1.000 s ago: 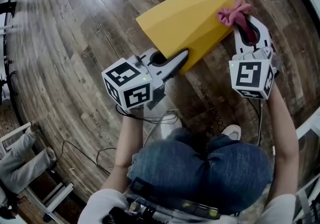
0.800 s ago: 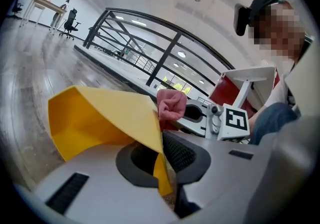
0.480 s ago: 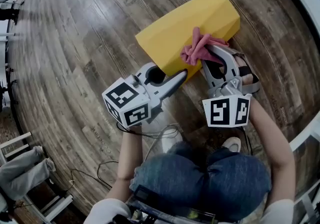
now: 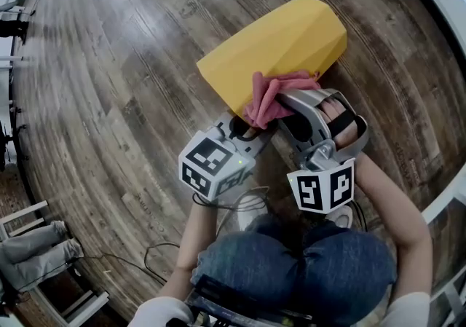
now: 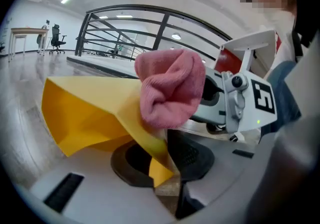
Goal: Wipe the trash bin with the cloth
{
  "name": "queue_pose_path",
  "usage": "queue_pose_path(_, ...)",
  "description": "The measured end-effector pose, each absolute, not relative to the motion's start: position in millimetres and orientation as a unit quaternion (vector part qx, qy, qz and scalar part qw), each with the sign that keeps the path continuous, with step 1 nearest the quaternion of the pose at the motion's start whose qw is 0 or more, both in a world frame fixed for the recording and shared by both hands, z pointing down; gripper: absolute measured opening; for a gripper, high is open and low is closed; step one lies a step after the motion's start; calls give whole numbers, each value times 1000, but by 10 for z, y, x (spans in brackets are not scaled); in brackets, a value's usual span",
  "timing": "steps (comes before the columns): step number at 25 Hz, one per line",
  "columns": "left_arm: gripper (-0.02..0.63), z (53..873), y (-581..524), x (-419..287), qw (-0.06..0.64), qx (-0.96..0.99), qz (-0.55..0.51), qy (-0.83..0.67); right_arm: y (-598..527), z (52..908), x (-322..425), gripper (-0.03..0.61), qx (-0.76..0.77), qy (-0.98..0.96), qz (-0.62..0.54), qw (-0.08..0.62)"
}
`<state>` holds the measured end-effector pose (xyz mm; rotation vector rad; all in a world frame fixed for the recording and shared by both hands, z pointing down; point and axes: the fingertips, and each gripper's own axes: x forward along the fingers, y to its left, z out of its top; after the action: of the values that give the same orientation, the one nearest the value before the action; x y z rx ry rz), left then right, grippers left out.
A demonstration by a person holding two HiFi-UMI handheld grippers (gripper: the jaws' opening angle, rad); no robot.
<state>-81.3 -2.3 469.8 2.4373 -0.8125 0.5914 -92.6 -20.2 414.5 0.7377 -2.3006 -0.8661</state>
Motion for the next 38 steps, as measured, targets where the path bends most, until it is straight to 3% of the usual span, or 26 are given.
queue_pose_path(1, 69, 4690, -16, -804, 254, 895, 216, -296, -198, 4196, -930, 51, 271, -856, -331, 291)
queue_pose_path(26, 60, 4686, -2, -786, 267, 896, 218, -281, -1443, 4660, 488, 51, 453, -760, -240, 399)
queue_pose_path(38, 66, 4877, 113, -751, 183, 890, 300, -291, -1475, 4605, 511, 51, 467, -768, -210, 384)
